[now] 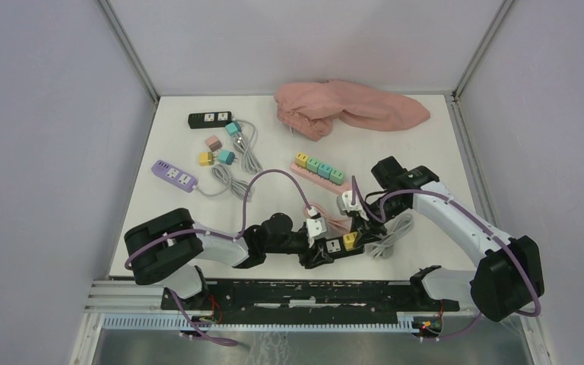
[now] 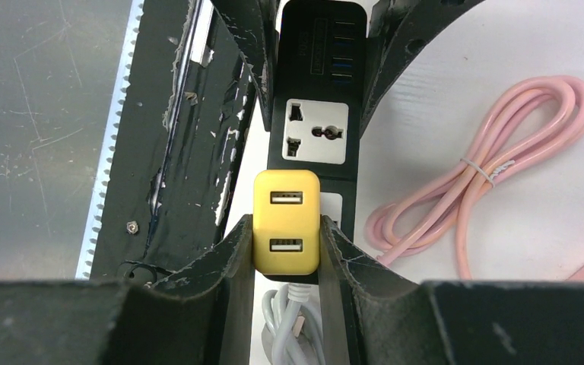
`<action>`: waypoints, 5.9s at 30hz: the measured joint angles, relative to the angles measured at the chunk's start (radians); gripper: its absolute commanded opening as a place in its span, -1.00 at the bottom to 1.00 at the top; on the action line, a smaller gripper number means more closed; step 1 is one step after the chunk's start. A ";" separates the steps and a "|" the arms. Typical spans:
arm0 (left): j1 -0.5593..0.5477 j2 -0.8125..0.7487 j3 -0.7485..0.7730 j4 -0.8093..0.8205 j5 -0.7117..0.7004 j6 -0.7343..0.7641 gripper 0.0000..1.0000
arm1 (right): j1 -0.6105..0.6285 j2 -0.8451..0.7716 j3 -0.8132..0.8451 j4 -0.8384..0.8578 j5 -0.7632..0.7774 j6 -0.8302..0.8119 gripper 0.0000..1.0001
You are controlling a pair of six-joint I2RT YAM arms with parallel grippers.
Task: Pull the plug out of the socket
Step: Remove the plug from the socket, then place the socket at the center of the board.
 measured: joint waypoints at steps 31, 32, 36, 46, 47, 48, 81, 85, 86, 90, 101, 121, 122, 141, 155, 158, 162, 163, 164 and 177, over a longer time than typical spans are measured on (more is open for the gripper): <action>0.008 -0.024 -0.014 0.032 -0.017 0.000 -0.94 | -0.031 0.008 0.050 -0.004 0.010 0.098 -0.95; 0.008 -0.024 -0.015 0.029 -0.017 0.000 -0.94 | -0.032 0.007 0.041 -0.006 0.000 0.070 -0.95; 0.006 -0.024 -0.019 0.019 -0.011 0.000 -0.94 | -0.037 0.000 -0.002 -0.005 -0.037 -0.011 -0.98; 0.008 0.014 -0.010 0.019 0.004 0.000 -0.94 | -0.005 0.001 -0.016 0.056 -0.002 0.087 -0.99; 0.008 0.015 -0.010 0.020 0.005 0.000 -0.94 | -0.003 0.002 -0.016 0.064 0.005 0.114 -0.99; 0.008 0.017 -0.010 0.022 0.005 0.000 -0.94 | -0.002 0.002 -0.016 0.072 0.011 0.142 -0.98; 0.008 0.003 -0.005 0.037 -0.005 0.000 -0.94 | -0.070 -0.043 -0.030 0.005 -0.059 -0.037 -1.00; 0.008 0.022 -0.005 0.031 0.002 0.000 -0.94 | -0.011 -0.044 -0.035 0.065 -0.005 0.052 -1.00; 0.008 0.027 -0.005 0.029 0.003 0.000 -0.94 | 0.008 -0.044 -0.037 0.083 0.017 0.087 -1.00; 0.010 0.040 -0.003 0.029 0.007 0.000 -0.94 | 0.039 -0.042 -0.035 0.125 0.071 0.200 -1.00; 0.017 0.040 0.021 0.060 -0.013 0.000 -0.94 | -0.056 -0.082 -0.005 0.118 0.088 0.293 -1.00; 0.012 0.042 0.013 0.070 0.020 0.000 -0.94 | -0.061 -0.079 -0.017 0.029 -0.031 0.080 -1.00; 0.013 0.050 0.013 0.062 0.020 0.000 -0.94 | -0.046 -0.082 -0.020 0.060 -0.017 0.129 -1.00; 0.026 0.016 0.011 -0.037 -0.018 -0.005 -0.94 | -0.149 -0.164 0.055 0.076 0.076 0.298 -1.00; 0.274 -0.505 0.004 -0.452 -0.097 -0.144 -0.94 | -0.325 -0.225 0.055 0.257 0.249 0.562 -1.00; 0.311 -0.613 0.043 -0.575 -0.175 -0.156 -0.94 | -0.345 -0.226 0.055 0.277 0.271 0.589 -1.00; 0.349 -0.745 0.093 -0.669 -0.301 -0.172 -0.94 | -0.358 -0.232 0.053 0.289 0.285 0.607 -1.00; 0.358 -0.780 0.102 -0.690 -0.341 -0.180 -0.94 | -0.358 -0.233 0.053 0.290 0.285 0.609 -1.00; 0.366 -0.804 0.106 -0.701 -0.381 -0.184 -0.94 | -0.360 -0.235 0.053 0.291 0.285 0.612 -1.00; 0.504 -0.882 0.121 -0.848 -0.787 -0.279 -0.94 | -0.363 -0.237 0.051 0.296 0.284 0.614 -1.00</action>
